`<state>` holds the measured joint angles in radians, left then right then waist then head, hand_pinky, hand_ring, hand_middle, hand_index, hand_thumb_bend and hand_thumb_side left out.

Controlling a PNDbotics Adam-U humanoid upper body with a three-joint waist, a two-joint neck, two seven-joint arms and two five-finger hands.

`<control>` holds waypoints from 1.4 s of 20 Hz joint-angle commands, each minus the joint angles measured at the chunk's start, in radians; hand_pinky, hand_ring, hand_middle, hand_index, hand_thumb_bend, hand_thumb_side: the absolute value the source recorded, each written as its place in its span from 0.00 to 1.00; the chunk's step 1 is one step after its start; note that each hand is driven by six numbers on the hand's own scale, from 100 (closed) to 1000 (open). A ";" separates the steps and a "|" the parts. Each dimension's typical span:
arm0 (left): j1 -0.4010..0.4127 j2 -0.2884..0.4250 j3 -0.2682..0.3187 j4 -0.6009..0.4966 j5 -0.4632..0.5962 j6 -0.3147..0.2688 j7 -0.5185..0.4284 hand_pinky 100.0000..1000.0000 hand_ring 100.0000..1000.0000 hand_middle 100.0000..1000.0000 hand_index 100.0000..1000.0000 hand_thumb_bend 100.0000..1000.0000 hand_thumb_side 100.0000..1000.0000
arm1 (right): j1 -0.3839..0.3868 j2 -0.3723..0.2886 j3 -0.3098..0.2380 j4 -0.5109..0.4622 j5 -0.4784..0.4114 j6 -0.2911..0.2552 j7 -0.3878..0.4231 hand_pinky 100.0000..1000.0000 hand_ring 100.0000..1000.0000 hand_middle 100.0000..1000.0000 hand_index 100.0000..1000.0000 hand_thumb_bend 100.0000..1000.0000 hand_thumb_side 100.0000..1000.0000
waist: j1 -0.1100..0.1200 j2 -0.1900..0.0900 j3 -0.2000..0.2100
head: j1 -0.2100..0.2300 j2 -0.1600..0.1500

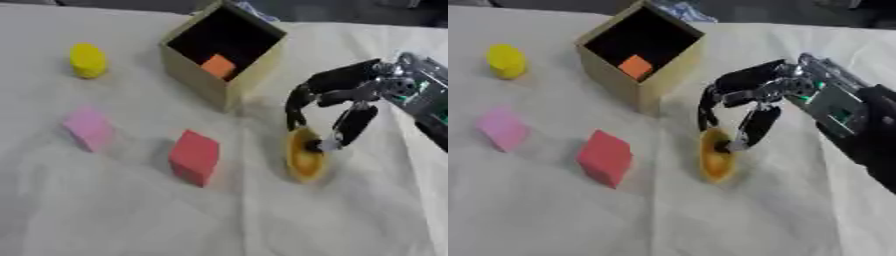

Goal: Pick up objects on the table and place them in the box.

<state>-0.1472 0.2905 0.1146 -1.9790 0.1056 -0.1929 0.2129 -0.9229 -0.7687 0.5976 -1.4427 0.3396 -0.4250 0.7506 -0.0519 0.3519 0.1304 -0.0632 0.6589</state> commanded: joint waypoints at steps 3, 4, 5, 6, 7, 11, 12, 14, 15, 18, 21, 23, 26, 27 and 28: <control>-0.009 0.011 0.001 -0.021 0.002 -0.002 -0.002 0.83 0.59 0.70 0.80 0.14 0.82 | -0.012 -0.022 -0.017 -0.020 0.005 -0.025 -0.019 0.82 0.64 0.21 0.37 0.31 0.00 | 0.002 -0.021 0.001 | 0.001 -0.008; -0.009 0.011 0.001 -0.021 0.001 -0.001 -0.002 0.83 0.59 0.70 0.80 0.14 0.82 | -0.011 -0.022 -0.017 -0.019 0.010 -0.023 -0.027 0.82 0.63 0.20 0.36 0.30 0.00 | 0.002 -0.021 0.001 | 0.001 -0.008; -0.008 0.011 0.002 -0.021 0.001 -0.001 -0.002 0.83 0.59 0.70 0.80 0.14 0.82 | -0.009 -0.023 -0.017 -0.018 0.014 -0.021 -0.034 0.81 0.62 0.19 0.34 0.29 0.00 | 0.002 -0.021 0.001 | 0.000 -0.008; -0.008 0.011 0.002 -0.021 0.001 -0.001 -0.002 0.83 0.59 0.70 0.80 0.14 0.82 | -0.007 -0.024 -0.016 -0.018 0.015 -0.020 -0.040 0.81 0.61 0.18 0.32 0.29 0.00 | 0.003 -0.021 0.001 | 0.000 -0.008; -0.007 0.011 0.002 -0.021 0.001 -0.001 -0.002 0.83 0.59 0.70 0.80 0.14 0.82 | -0.004 -0.025 -0.017 -0.019 0.014 -0.019 -0.045 0.81 0.60 0.17 0.31 0.29 0.00 | 0.003 -0.021 0.001 | 0.000 -0.008; -0.006 0.011 0.003 -0.021 0.001 -0.002 -0.002 0.83 0.59 0.70 0.80 0.14 0.82 | 0.004 -0.038 -0.028 -0.037 -0.001 -0.006 -0.066 0.80 0.59 0.16 0.28 0.29 0.00 | 0.003 -0.023 -0.002 | 0.001 -0.008; -0.006 0.011 0.003 -0.021 0.001 -0.002 -0.001 0.83 0.59 0.70 0.80 0.14 0.82 | 0.007 -0.043 -0.032 -0.045 -0.005 -0.002 -0.070 0.80 0.58 0.16 0.28 0.27 0.00 | 0.003 -0.024 -0.003 | 0.001 -0.009; -0.005 0.011 0.004 -0.021 0.001 -0.002 0.000 0.83 0.59 0.70 0.80 0.14 0.81 | 0.011 -0.054 -0.047 -0.068 -0.015 0.007 -0.083 0.80 0.58 0.15 0.28 0.19 0.00 | 0.003 -0.025 -0.005 | 0.002 -0.010; -0.005 0.011 0.004 -0.021 0.001 -0.002 0.000 0.83 0.59 0.70 0.80 0.14 0.81 | 0.011 -0.061 -0.055 -0.082 -0.018 0.010 -0.090 0.80 0.58 0.15 0.28 0.18 0.00 | 0.003 -0.026 -0.006 | 0.003 -0.010; -0.004 0.011 0.005 -0.021 0.001 -0.002 -0.001 0.83 0.59 0.70 0.80 0.14 0.81 | 0.008 -0.077 -0.083 -0.125 -0.030 0.020 -0.113 0.80 0.58 0.15 0.28 0.20 0.00 | 0.002 -0.029 -0.008 | 0.004 -0.011; -0.002 0.012 0.005 -0.021 0.000 -0.002 -0.001 0.83 0.59 0.70 0.80 0.14 0.81 | -0.013 -0.084 -0.122 -0.157 -0.042 0.033 -0.143 0.80 0.58 0.15 0.28 0.22 0.00 | 0.001 -0.033 -0.011 | 0.004 -0.013; -0.001 0.013 0.006 -0.021 -0.001 -0.002 -0.001 0.83 0.59 0.70 0.80 0.14 0.81 | -0.038 -0.075 -0.142 -0.153 -0.041 0.043 -0.161 0.80 0.58 0.15 0.28 0.23 0.00 | 0.000 -0.035 -0.012 | 0.004 -0.015; 0.001 0.013 0.006 -0.021 -0.001 -0.002 -0.001 0.83 0.59 0.70 0.80 0.14 0.81 | -0.107 -0.033 -0.162 -0.103 -0.019 0.057 -0.178 0.81 0.59 0.16 0.29 0.24 0.00 | 0.000 -0.037 -0.011 | 0.001 -0.019; 0.001 0.013 0.005 -0.021 -0.001 -0.001 -0.001 0.83 0.59 0.70 0.80 0.14 0.81 | -0.139 -0.009 -0.166 -0.073 -0.005 0.062 -0.184 0.81 0.59 0.16 0.29 0.24 0.00 | 0.000 -0.038 -0.011 | 0.000 -0.020; 0.001 0.013 0.005 -0.021 -0.001 -0.001 -0.002 0.83 0.59 0.70 0.80 0.14 0.81 | -0.172 0.019 -0.170 -0.035 0.013 0.068 -0.191 0.81 0.59 0.16 0.30 0.25 0.00 | 0.000 -0.038 -0.010 | -0.002 -0.021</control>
<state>-0.1421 0.2904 0.1149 -1.9790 0.1056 -0.1928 0.2129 -1.0719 -0.7554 0.4506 -1.4995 0.3375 -0.3626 0.5711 -0.0558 0.3387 0.1204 -0.0639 0.6497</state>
